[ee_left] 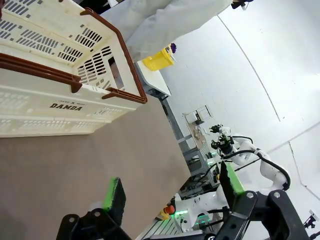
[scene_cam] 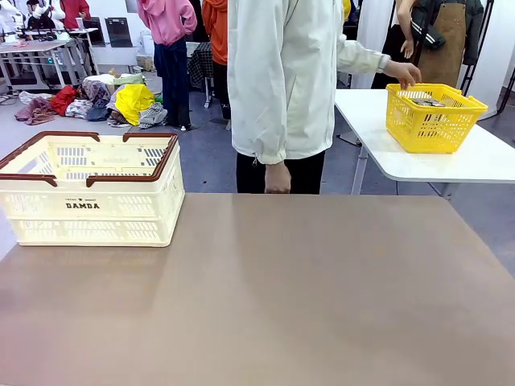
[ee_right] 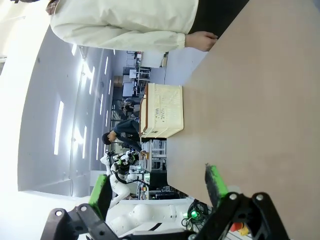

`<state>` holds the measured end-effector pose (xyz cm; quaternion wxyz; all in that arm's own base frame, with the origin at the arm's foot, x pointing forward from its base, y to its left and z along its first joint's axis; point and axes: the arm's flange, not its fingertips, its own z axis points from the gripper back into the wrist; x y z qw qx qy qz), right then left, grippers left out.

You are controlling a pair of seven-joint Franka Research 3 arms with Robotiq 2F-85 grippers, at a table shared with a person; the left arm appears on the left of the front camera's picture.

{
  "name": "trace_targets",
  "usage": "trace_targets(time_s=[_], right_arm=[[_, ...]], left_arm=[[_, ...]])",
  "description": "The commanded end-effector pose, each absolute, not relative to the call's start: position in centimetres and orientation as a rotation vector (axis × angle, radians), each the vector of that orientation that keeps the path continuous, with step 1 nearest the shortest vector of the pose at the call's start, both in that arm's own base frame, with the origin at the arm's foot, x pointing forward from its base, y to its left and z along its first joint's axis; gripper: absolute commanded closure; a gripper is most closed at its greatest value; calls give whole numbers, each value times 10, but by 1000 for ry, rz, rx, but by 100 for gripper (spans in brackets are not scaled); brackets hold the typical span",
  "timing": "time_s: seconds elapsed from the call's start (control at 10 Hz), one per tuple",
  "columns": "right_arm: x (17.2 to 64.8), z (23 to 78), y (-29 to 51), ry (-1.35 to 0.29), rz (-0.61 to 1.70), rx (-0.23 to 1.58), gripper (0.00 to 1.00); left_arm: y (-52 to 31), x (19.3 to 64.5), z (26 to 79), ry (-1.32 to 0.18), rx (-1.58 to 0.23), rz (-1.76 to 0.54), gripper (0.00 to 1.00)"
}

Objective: Place the drinks into the Shopping basket.
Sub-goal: Pick up one drink and place it into the Shopping basket.

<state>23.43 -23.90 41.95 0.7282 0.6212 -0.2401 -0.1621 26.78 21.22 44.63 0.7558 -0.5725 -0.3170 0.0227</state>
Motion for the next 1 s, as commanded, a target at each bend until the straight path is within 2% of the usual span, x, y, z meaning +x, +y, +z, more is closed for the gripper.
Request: trace_targets(time_s=[0.0,0.9], right_arm=[[233,419,-240,-530,-338,1366,0],[233,419,-240,-530,-338,1366,0]], left_arm=[[214,269,450,-707,-1263,41,0],[214,269,450,-707,-1263,41,0]])
